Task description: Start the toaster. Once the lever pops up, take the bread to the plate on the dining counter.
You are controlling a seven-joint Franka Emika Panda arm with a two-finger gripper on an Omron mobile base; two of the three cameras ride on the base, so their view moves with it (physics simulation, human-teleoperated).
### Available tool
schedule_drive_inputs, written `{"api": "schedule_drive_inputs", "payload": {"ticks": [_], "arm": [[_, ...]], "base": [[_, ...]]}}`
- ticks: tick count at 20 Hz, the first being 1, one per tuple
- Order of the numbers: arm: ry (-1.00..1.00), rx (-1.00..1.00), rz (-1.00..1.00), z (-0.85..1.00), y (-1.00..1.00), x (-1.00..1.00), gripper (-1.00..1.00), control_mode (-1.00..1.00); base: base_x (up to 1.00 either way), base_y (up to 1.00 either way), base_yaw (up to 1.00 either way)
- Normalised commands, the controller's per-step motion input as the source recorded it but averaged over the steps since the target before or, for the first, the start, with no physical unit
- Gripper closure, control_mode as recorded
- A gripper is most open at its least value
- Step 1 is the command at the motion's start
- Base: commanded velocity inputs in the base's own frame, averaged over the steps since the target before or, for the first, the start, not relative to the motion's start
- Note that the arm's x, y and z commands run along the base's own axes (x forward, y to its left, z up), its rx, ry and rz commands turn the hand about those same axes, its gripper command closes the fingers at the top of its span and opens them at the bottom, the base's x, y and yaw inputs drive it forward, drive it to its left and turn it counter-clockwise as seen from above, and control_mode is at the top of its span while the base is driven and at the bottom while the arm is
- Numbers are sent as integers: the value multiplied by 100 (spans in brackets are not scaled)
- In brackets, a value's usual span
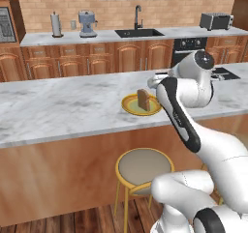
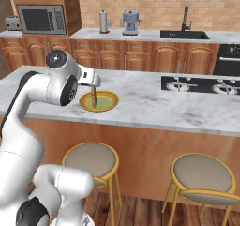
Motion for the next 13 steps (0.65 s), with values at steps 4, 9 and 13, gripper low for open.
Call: {"api": "schedule_drive_inputs", "payload": {"ticks": [4, 9, 13], "arm": [[5, -1, -9, 28, -1, -92, -100, -100], [1, 0, -4, 33, -15, -100, -100, -100], [0, 0, -2, 48, -9, -96, -100, -100]], "base": [[0, 0, 0], [0, 0, 0], [0, 0, 0]]}}
